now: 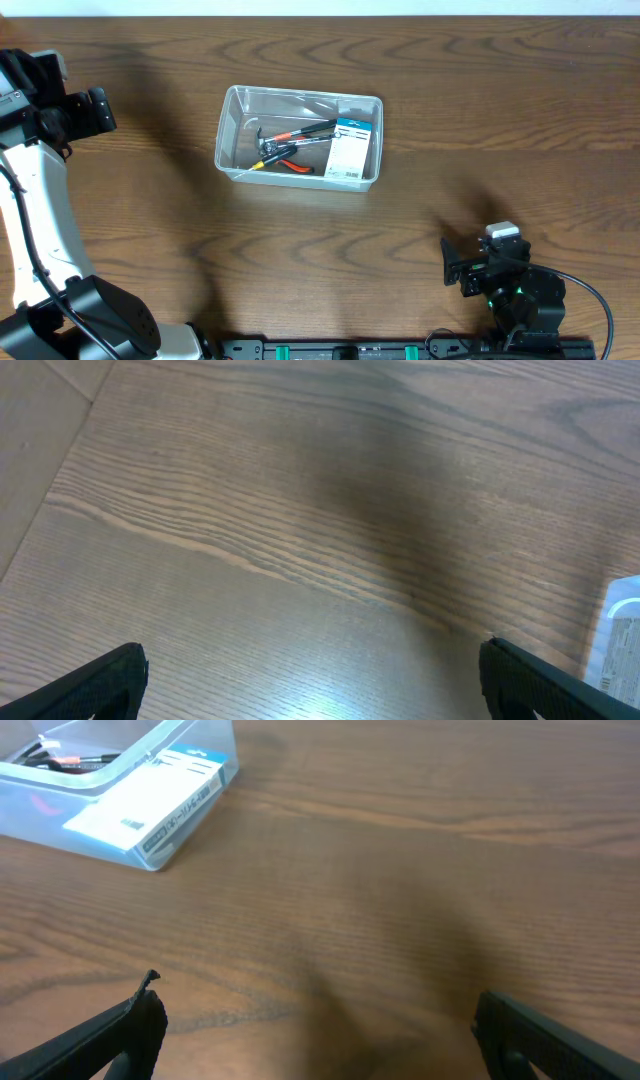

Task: Pack container

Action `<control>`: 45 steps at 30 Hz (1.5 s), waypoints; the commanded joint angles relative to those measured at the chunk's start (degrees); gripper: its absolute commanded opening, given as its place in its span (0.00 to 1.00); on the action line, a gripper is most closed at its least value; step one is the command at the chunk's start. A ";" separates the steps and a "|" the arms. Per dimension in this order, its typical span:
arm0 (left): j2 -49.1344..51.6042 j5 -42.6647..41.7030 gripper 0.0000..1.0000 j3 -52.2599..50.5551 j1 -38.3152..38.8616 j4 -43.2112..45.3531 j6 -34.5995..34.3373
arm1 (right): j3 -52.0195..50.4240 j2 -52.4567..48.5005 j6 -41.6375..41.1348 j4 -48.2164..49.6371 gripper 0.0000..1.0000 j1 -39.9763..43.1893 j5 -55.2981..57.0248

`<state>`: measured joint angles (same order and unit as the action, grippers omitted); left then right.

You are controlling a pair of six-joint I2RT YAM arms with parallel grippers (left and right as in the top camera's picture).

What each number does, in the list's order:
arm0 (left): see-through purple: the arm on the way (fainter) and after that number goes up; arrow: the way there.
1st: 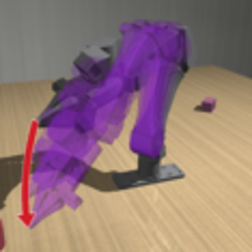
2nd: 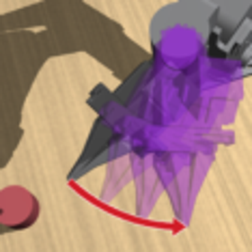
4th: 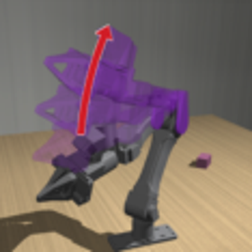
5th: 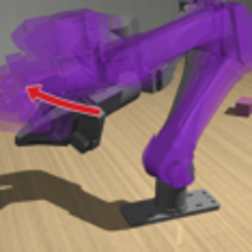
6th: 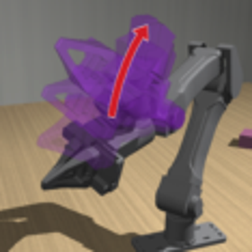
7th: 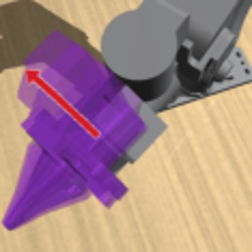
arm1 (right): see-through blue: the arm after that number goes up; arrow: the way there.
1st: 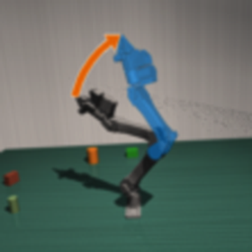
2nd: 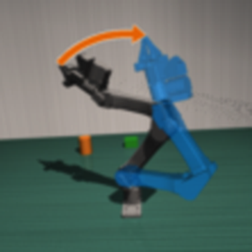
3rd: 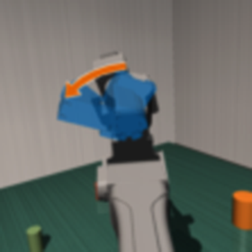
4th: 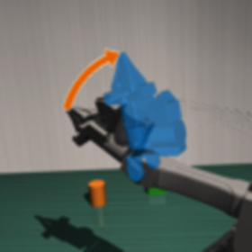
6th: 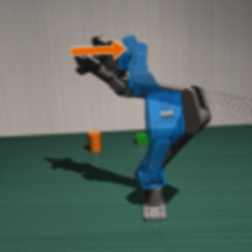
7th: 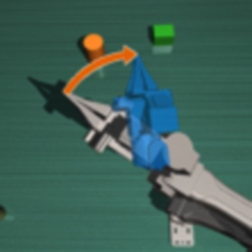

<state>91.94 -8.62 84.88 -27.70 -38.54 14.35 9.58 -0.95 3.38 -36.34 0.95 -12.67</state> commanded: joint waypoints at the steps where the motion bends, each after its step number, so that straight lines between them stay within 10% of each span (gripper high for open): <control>1: 0.33 0.09 0.98 0.37 -0.20 0.04 -0.33 | -0.39 0.66 -0.76 3.08 0.99 0.50 -0.20; 12: 0.33 0.09 0.98 0.37 -0.20 0.04 -0.33 | -0.39 0.68 -0.76 13.57 0.99 0.52 1.90; 45: 0.33 0.09 0.98 0.37 -0.20 0.04 -0.33 | -0.24 0.66 -0.76 -2.36 0.99 0.42 1.90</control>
<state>91.94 -8.62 84.88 -27.70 -38.52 14.35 9.32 -0.71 3.14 -37.98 0.95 -10.68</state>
